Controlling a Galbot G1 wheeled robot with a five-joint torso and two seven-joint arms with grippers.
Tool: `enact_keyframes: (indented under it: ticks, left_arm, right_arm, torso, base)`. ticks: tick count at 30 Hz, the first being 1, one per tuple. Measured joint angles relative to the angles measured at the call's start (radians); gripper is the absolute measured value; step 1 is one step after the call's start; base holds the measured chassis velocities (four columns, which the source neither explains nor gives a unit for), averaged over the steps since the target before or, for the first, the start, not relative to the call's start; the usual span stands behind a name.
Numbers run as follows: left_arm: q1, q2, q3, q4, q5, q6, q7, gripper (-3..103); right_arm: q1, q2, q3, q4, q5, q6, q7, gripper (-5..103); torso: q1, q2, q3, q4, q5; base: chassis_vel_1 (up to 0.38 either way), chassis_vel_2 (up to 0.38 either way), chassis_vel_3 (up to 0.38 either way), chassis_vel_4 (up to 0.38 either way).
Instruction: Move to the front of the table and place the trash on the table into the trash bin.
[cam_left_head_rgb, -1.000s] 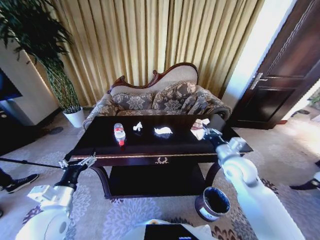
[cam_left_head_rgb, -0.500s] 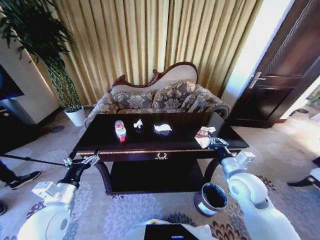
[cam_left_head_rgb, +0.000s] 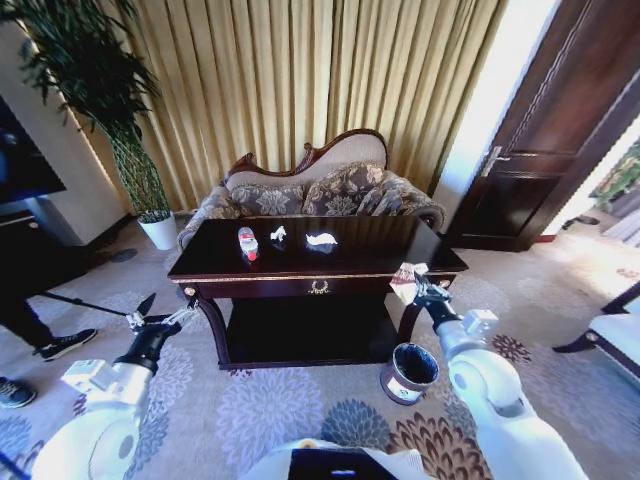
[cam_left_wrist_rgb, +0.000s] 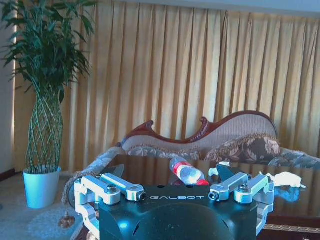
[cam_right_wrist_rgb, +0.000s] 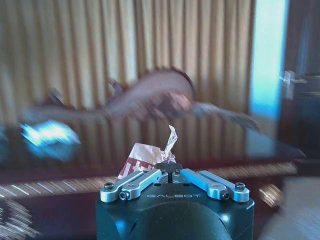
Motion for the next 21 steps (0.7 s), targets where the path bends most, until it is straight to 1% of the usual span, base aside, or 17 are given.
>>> enact_keyframes:
  ticks: [2,3,5,7,8,9,10,11,12,14,15,16,18,19,21]
  left_arm:
    - [0.005,-0.004,-0.001,-0.009,0.000,0.000,0.001,100]
    - [0.006,-0.005,-0.001,-0.011,0.000,0.000,0.001,100]
    - [0.006,-0.005,-0.001,-0.012,0.000,0.000,0.001,100]
    - [0.007,-0.007,-0.001,-0.015,0.000,0.000,0.002,100]
    - [0.007,-0.007,-0.001,-0.015,0.000,0.000,0.002,100]
    - [0.007,-0.009,0.000,-0.018,0.000,0.000,0.002,100]
    - [0.007,-0.010,0.000,-0.024,0.000,0.000,0.002,100]
    - [0.007,-0.010,0.000,-0.024,0.000,0.000,0.002,100]
    - [0.008,-0.011,0.000,-0.028,0.000,0.000,0.002,100]
    - [0.008,-0.011,0.000,-0.033,-0.002,0.000,0.002,100]
    - [0.009,-0.011,0.000,-0.036,-0.002,0.000,0.002,100]
    - [0.009,-0.011,0.000,-0.036,-0.002,0.000,0.002,100]
    - [0.012,-0.012,0.000,-0.038,-0.003,0.000,0.002,100]
    - [0.017,-0.014,0.000,-0.044,-0.003,0.000,0.002,100]
    - [0.021,-0.015,0.000,-0.045,-0.003,0.000,0.001,100]
  right_arm:
    - [0.011,0.000,0.007,-0.157,-0.085,0.044,-0.003,0]
    - [0.019,-0.002,0.008,-0.214,-0.099,0.051,-0.005,0]
    - [0.023,-0.003,0.008,-0.235,-0.104,0.053,-0.005,0]
    - [0.067,-0.010,0.003,-0.373,-0.128,0.067,-0.005,0]
    - [0.067,-0.010,0.003,-0.373,-0.128,0.067,-0.005,0]
    - [0.093,-0.013,-0.003,-0.443,-0.141,0.074,-0.005,0]
    - [0.128,-0.016,-0.012,-0.551,-0.165,0.090,-0.003,0]
    - [0.128,-0.016,-0.012,-0.551,-0.165,0.090,-0.003,0]
    - [0.151,-0.017,-0.020,-0.634,-0.184,0.102,-0.002,0]
    - [0.182,-0.017,-0.035,-0.736,-0.203,0.120,-0.001,0]
    - [0.211,-0.014,-0.046,-0.823,-0.221,0.140,-0.001,0]
    - [0.211,-0.014,-0.046,-0.823,-0.221,0.140,-0.001,0]
    - [0.246,-0.007,-0.053,-0.901,-0.232,0.162,-0.005,0]
    - [0.293,0.002,-0.059,-0.982,-0.233,0.184,-0.012,0]
    - [0.311,0.005,-0.061,-1.011,-0.233,0.192,-0.013,0]
  torso:
    - [0.002,-0.001,0.000,0.0002,0.0002]
    - [0.002,-0.001,0.000,-0.0003,0.0002]
    - [0.002,-0.001,0.000,-0.0002,0.0002]
    - [0.001,-0.001,0.000,-0.0002,0.0000]
    - [0.001,-0.001,0.000,-0.0002,0.0000]
    - [0.000,0.000,0.000,0.0000,0.0000]
    - [0.000,0.000,0.000,0.0002,-0.0001]
    - [0.000,0.000,0.000,0.0002,-0.0001]
    - [0.000,0.000,0.000,0.0002,0.0000]
    - [0.000,0.000,0.000,-0.0003,0.0005]
    - [0.000,0.000,0.000,-0.0003,0.0001]
    - [0.000,0.000,0.000,-0.0003,0.0001]
    - [0.000,0.000,0.000,-0.0003,0.0001]
    - [0.000,0.000,0.000,-0.0001,0.0001]
    - [0.000,0.000,0.000,0.0000,0.0002]
  base:
    - [-0.036,0.048,0.060,-0.043]
    - [-0.037,0.058,0.036,-0.056]
    - [-0.031,0.058,0.036,-0.056]
    - [0.000,0.000,0.000,0.000]
    - [0.000,0.000,0.000,0.000]
    - [0.000,0.000,0.000,0.000]
    - [0.000,0.000,0.000,0.000]
    - [0.000,0.000,0.000,0.000]
    - [0.000,0.000,0.000,0.000]
    - [0.000,0.000,0.000,0.000]
    - [0.000,0.000,0.000,0.000]
    - [0.000,0.000,0.000,0.000]
    - [0.000,0.000,0.000,0.000]
    - [0.000,0.000,0.000,0.000]
    - [0.000,0.000,0.000,0.000]
